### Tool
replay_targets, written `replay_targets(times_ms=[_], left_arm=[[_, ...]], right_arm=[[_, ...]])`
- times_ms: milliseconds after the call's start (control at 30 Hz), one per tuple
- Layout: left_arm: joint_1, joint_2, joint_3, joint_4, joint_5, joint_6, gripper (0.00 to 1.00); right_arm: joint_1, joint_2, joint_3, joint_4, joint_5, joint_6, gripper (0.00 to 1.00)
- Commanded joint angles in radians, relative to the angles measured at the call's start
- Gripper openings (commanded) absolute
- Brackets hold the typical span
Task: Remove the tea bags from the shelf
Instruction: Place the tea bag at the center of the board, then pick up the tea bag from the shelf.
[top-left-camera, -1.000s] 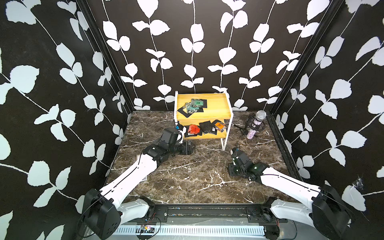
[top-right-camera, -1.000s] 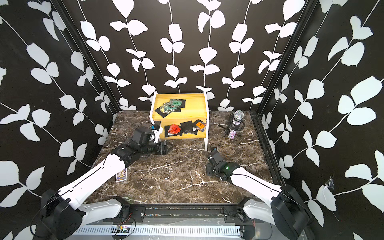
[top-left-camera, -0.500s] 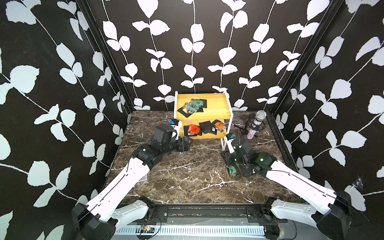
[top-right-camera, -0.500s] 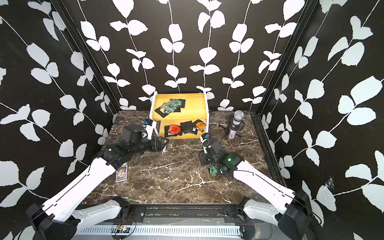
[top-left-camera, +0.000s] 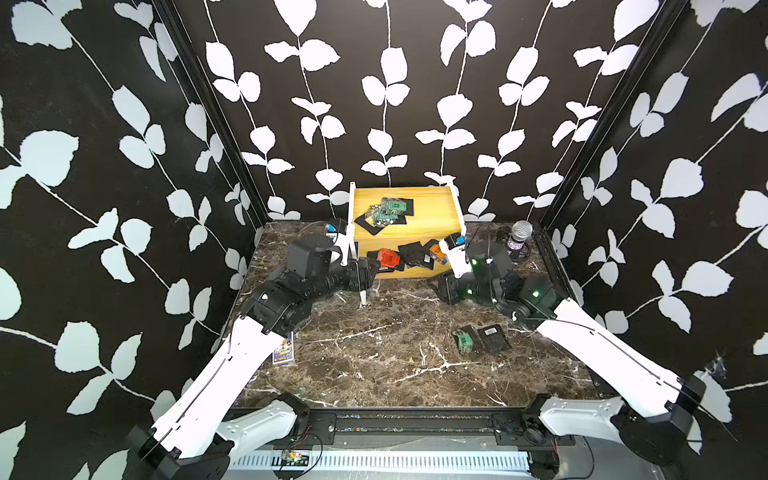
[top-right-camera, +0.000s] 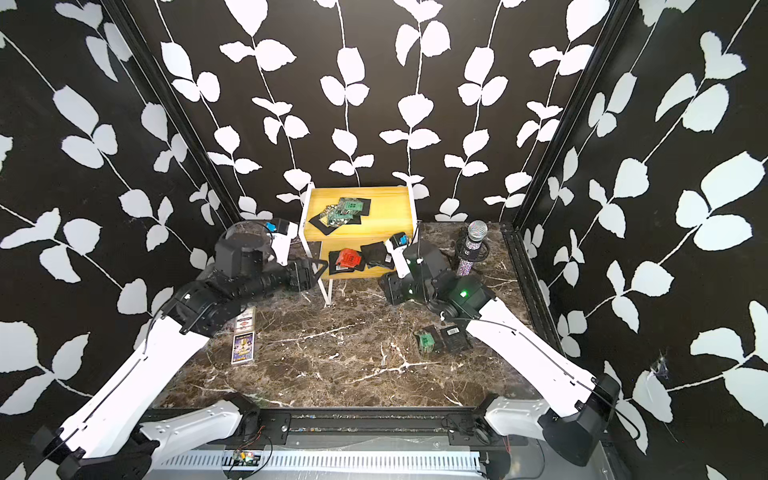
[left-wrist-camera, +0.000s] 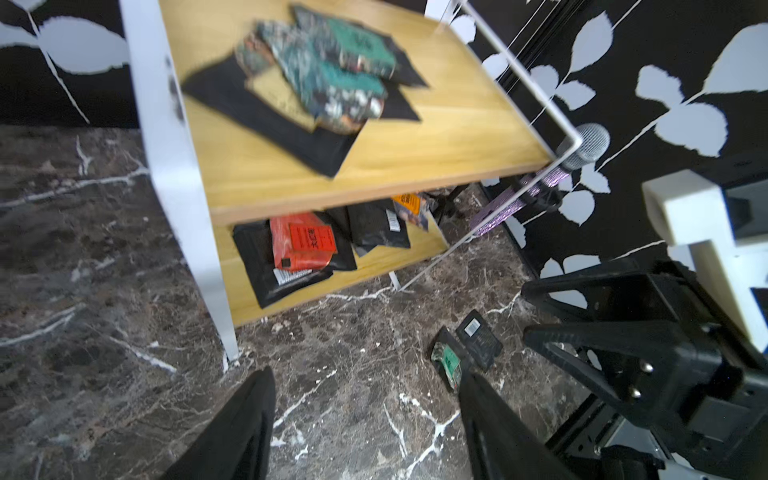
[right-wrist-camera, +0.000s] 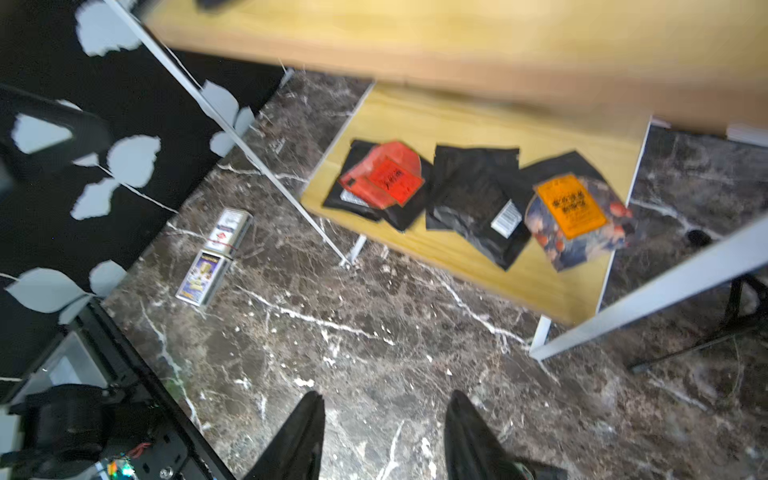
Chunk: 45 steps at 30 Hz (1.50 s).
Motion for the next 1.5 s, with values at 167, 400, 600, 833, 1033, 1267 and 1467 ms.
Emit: replay_targets(times_ms=[167, 400, 600, 833, 1033, 1267, 1467], left_arm=[[-0.004, 0.122, 0.224, -0.110, -0.024, 0.024, 0.66], [-0.003, 0.283, 0.468, -0.204, -0.057, 0.040, 0.67], [-0.001, 0.451, 0.695, -0.294, -0.064, 0.064, 0.67], [0.023, 0.618, 0.909, -0.363, -0.046, 0.069, 0.65], [0.041, 0.761, 1.091, -0.411, -0.041, 0.073, 0.63], [0.052, 0.849, 1.162, -0.385, -0.058, 0.087, 0.65], [0.053, 0.891, 1.177, -0.343, -0.045, 0.119, 0.69]], right_arm=[[-0.101, 0.033, 0.212, -0.121, 0.006, 0.051, 0.48], [-0.198, 0.050, 0.284, -0.142, 0.003, 0.089, 0.48], [-0.247, 0.105, 0.344, -0.157, -0.009, 0.113, 0.48], [-0.271, 0.167, 0.401, -0.150, -0.015, 0.110, 0.47], [-0.272, 0.197, 0.422, -0.143, 0.000, 0.101, 0.47], [-0.275, 0.211, 0.421, -0.142, 0.018, 0.082, 0.47], [-0.275, 0.210, 0.393, -0.121, 0.015, 0.081, 0.47]])
